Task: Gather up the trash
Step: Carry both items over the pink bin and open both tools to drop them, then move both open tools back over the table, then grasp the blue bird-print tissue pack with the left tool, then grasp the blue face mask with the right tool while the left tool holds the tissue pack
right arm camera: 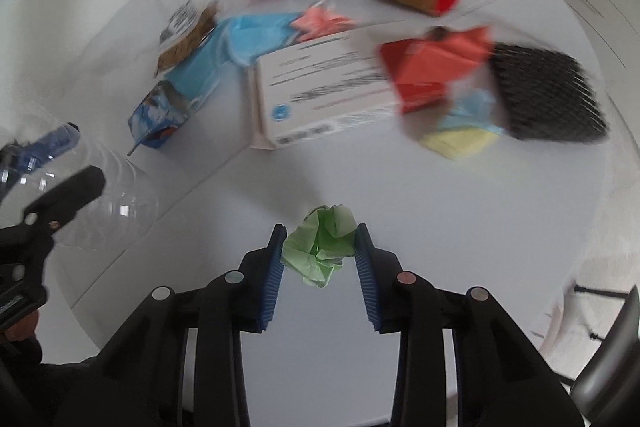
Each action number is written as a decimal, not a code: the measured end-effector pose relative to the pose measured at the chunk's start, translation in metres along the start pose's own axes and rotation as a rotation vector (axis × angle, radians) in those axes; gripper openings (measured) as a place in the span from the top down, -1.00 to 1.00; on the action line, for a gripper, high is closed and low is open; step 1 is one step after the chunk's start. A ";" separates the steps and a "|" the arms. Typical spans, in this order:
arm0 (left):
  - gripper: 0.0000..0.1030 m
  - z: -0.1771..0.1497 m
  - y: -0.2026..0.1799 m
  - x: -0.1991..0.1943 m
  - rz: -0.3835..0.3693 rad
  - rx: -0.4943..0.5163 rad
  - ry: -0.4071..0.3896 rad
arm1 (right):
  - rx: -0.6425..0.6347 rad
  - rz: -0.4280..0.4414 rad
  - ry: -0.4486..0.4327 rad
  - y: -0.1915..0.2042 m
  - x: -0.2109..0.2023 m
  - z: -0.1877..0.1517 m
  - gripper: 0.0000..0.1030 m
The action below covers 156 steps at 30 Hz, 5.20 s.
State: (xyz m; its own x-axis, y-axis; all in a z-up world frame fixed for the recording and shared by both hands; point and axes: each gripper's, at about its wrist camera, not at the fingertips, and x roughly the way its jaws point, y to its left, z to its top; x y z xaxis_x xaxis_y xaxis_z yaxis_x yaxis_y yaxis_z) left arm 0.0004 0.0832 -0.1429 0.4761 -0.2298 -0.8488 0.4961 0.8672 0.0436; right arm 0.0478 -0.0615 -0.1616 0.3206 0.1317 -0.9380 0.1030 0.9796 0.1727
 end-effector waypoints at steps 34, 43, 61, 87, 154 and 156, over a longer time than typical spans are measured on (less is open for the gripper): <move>-0.20 0.082 -0.320 0.025 -0.306 0.329 0.101 | 0.424 -0.255 0.071 -0.308 -0.052 -0.151 -0.88; -0.40 0.069 -0.383 0.044 -0.376 0.422 0.193 | 0.491 -0.303 0.009 -0.343 -0.090 -0.165 -0.92; -0.85 0.099 -0.328 0.004 -0.303 0.236 0.067 | 0.424 -0.300 -0.101 -0.315 -0.131 -0.137 -0.95; -0.85 0.065 -0.092 -0.035 0.029 -0.240 -0.020 | 0.028 -0.130 -0.212 -0.124 -0.126 -0.008 -0.95; 0.01 0.018 0.084 0.070 -0.107 -0.850 0.207 | -0.337 0.129 -0.054 0.014 0.001 0.144 -0.89; 0.01 0.017 0.084 0.069 -0.118 -0.845 0.200 | -0.372 0.152 -0.027 0.031 0.018 0.157 -0.76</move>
State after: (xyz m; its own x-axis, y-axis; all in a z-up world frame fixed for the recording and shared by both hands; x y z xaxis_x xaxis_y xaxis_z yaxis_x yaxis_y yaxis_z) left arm 0.0870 0.1327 -0.1888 0.2803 -0.3252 -0.9032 -0.2076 0.8981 -0.3878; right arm 0.2046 -0.0525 -0.1264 0.3312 0.2797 -0.9012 -0.2936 0.9382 0.1833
